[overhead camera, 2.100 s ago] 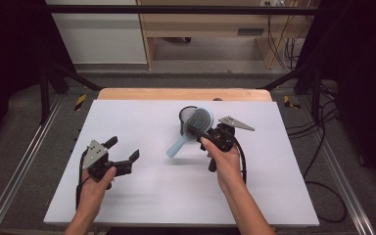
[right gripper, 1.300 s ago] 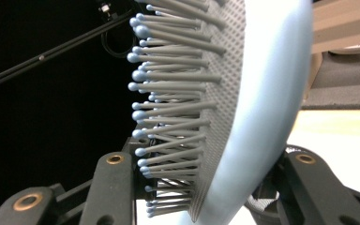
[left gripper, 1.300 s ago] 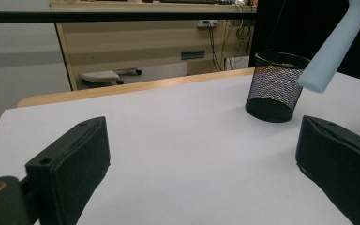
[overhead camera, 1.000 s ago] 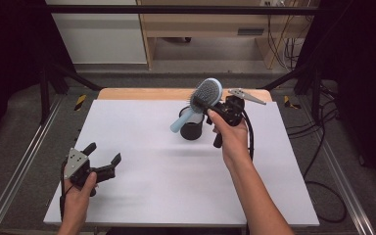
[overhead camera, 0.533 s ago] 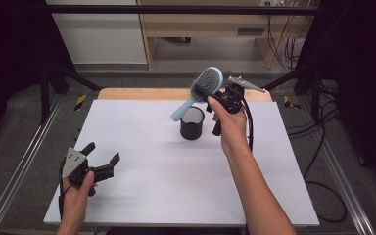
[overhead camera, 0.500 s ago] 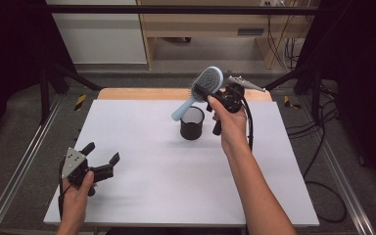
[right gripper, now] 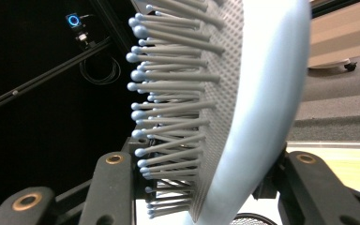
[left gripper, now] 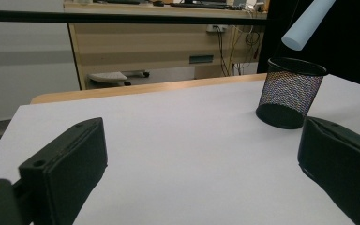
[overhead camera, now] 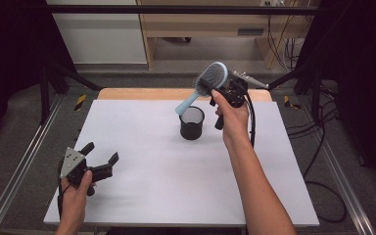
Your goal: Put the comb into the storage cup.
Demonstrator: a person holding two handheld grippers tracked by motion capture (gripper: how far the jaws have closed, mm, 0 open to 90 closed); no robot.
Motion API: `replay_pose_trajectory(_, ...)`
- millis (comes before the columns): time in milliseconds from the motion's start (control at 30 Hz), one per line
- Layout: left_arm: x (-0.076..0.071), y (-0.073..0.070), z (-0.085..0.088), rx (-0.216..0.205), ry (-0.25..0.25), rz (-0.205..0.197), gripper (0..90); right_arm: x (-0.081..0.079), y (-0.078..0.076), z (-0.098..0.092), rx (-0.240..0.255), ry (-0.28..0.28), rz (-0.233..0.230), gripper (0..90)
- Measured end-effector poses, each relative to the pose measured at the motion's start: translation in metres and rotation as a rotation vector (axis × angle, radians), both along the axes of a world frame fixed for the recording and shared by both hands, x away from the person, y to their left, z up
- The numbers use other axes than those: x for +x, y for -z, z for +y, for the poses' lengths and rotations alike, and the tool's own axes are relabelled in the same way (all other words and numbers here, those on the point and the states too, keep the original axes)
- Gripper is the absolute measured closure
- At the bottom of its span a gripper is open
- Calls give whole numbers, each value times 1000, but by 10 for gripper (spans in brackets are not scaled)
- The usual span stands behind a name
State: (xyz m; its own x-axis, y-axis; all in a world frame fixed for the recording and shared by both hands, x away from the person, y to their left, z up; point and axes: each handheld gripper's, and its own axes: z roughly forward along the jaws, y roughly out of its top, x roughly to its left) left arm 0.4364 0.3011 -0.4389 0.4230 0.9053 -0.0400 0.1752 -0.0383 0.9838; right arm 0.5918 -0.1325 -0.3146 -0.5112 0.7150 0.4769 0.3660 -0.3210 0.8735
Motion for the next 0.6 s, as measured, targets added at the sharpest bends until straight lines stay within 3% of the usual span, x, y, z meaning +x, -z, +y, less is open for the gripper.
replay_pose_trajectory(600, 0, 1, -2, 1, 14, 2, 17, 5, -1, -10, 17, 34, -1, 539)
